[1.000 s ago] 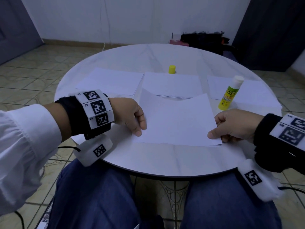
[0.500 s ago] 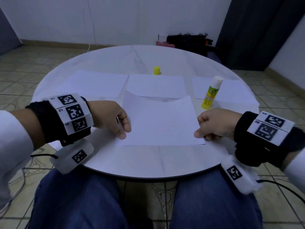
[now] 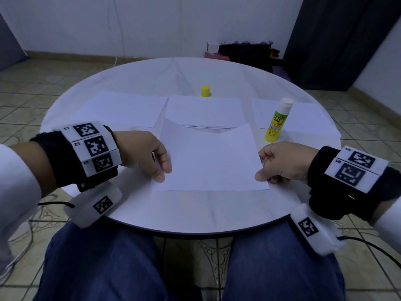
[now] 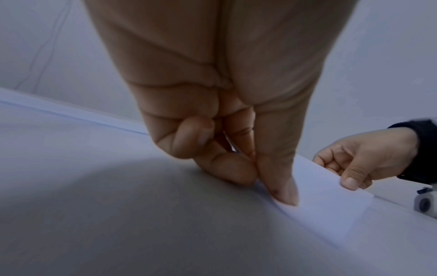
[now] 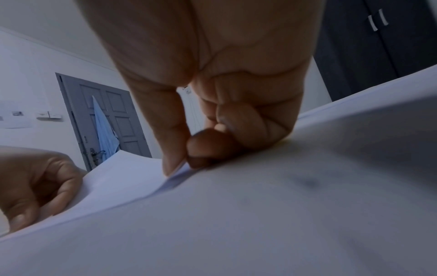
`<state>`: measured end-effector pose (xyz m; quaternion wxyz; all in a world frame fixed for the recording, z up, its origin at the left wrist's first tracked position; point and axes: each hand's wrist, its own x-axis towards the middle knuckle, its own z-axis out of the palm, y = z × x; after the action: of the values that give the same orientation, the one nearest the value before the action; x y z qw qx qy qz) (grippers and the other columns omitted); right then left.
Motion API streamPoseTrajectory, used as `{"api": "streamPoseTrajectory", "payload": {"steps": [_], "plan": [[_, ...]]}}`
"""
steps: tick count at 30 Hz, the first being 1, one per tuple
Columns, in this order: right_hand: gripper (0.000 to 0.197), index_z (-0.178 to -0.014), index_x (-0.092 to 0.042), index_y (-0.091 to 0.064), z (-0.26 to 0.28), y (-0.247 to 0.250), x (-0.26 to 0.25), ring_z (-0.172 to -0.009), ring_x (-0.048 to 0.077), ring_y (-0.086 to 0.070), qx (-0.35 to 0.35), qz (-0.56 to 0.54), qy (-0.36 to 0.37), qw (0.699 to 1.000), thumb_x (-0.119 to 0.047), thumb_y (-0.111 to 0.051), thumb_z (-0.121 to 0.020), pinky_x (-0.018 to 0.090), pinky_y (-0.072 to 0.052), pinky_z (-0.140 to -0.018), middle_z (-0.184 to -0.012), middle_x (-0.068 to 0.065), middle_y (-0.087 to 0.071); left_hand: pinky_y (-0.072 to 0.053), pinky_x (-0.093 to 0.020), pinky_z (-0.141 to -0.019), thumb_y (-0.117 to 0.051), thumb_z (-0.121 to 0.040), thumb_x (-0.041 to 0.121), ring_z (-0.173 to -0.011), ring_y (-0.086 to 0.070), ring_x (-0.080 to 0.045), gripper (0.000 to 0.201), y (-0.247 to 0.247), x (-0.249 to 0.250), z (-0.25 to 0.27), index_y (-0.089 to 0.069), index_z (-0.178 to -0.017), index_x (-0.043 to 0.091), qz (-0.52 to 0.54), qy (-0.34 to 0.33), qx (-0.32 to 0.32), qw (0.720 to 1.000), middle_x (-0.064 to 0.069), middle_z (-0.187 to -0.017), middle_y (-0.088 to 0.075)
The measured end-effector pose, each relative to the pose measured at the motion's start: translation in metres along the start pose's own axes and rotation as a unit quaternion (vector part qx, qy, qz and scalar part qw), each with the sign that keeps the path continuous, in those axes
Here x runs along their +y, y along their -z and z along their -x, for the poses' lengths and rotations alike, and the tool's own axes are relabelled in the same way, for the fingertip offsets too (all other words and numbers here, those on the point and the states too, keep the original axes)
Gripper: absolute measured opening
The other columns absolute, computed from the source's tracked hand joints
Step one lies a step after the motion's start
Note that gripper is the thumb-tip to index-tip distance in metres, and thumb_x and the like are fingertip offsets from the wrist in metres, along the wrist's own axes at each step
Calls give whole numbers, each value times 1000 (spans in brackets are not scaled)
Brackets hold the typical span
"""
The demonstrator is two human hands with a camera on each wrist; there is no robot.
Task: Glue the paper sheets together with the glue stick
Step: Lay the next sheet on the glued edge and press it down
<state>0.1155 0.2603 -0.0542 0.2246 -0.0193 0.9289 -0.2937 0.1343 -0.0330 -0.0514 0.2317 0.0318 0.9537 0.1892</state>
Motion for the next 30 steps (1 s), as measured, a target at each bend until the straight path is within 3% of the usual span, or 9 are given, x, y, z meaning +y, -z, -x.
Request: {"api": "streamPoseTrajectory", "payload": {"steps": [5, 10, 15, 30], "plan": [[21, -82, -11, -59, 0, -2, 2, -46, 13, -51, 9, -6, 5, 1000, -1, -76, -73, 23, -35, -45, -50, 0, -57, -32, -6, -47, -83, -71, 26, -44, -47, 8, 18, 1, 2, 0, -69, -81, 31, 1, -1, 1, 1000, 23, -43, -53], [26, -75, -16, -55, 0, -4, 3, -49, 14, -52, 19, -15, 12, 1000, 1, -75, -74, 20, -35, -44, -50, -3, -55, -35, -14, -57, -84, -70, 28, -48, -48, 6, 18, 1, 1, 0, -69, -79, 33, -2, 7, 2, 1000, 23, -45, -55], [24, -78, -17, -56, 1, -4, 1, -52, 14, -53, 16, -1, 10, 1000, -2, -75, -76, 20, -36, -47, -56, -1, -56, -32, -6, -47, -83, -71, 27, -45, -48, 9, 18, 1, 2, 1, -69, -80, 32, -3, 2, 0, 1000, 24, -44, -54], [23, -81, -16, -56, 2, -5, -1, -53, 14, -54, 17, 25, 12, 999, -4, -74, -76, 23, -39, -52, -59, 2, -59, -33, -7, -49, -83, -71, 27, -46, -48, 9, 18, 1, 0, -1, -69, -80, 32, -5, -2, -1, 1000, 24, -44, -53]]}}
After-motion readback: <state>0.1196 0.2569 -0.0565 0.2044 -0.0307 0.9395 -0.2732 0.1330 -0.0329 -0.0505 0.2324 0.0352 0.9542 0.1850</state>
